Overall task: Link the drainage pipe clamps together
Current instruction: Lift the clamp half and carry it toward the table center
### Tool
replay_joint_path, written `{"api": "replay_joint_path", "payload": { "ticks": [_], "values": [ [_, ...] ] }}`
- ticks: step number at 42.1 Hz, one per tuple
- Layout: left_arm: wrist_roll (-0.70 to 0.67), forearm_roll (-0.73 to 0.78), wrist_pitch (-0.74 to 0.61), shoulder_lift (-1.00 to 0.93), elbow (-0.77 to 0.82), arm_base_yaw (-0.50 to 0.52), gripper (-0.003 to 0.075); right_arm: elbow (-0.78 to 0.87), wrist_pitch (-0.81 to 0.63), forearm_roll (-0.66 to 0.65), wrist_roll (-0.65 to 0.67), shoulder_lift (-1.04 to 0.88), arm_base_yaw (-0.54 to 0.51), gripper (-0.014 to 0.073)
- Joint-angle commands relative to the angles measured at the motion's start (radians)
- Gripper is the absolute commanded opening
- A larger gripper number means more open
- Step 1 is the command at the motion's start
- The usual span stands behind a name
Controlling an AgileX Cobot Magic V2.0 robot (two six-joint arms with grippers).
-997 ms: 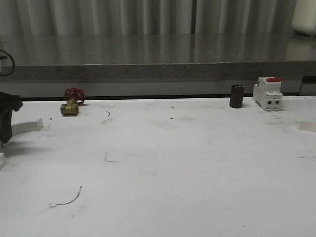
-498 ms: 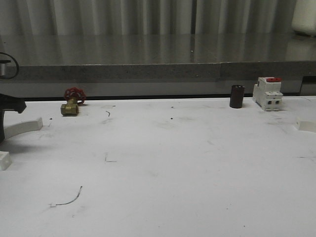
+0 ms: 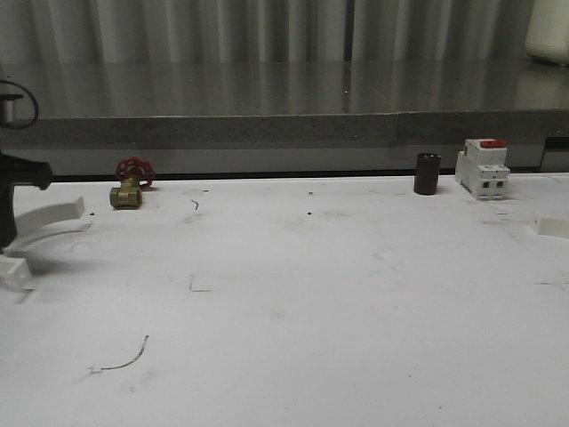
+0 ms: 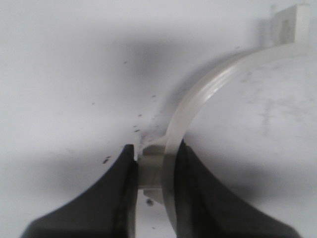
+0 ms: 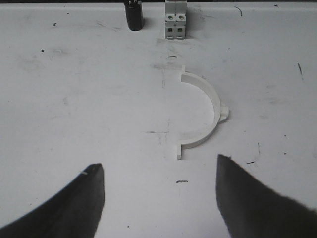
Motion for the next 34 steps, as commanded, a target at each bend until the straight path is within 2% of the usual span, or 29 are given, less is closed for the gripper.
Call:
{"api": "replay_joint_path", "payload": {
  "ticks": [1, 9, 17, 21, 27, 34],
  "values": [
    [0.000, -0.007, -0.015, -0.114, -0.049, -0.071, -0.0020, -0.029, -0.059, 0.006, -0.011, 0.003, 0.003, 0.0509],
    [-0.017, 0.058, 0.141, -0.132, -0.205, -0.247, -0.0020, -0.029, -0.059, 0.006, -0.011, 0.003, 0.003, 0.0509],
    [-0.230, 0.262, 0.245, -0.087, -0.344, -0.465, -0.0020, -0.029, -0.059, 0.006, -0.011, 0.003, 0.003, 0.0509],
    [-0.312, 0.294, 0.267, -0.043, -0.403, -0.548, -0.0020, -0.029, -0.059, 0.006, -0.011, 0.003, 0.003, 0.0509],
    [-0.395, 0.285, 0.278, 0.042, -0.493, -0.623, -0.0020, -0.029, -0.059, 0.006, -0.011, 0.003, 0.003, 0.0509],
    [-0.533, 0.263, 0.276, 0.135, -0.560, -0.660, -0.0020, -0.029, -0.059, 0.006, -0.011, 0.003, 0.003, 0.0509]
  ]
}}
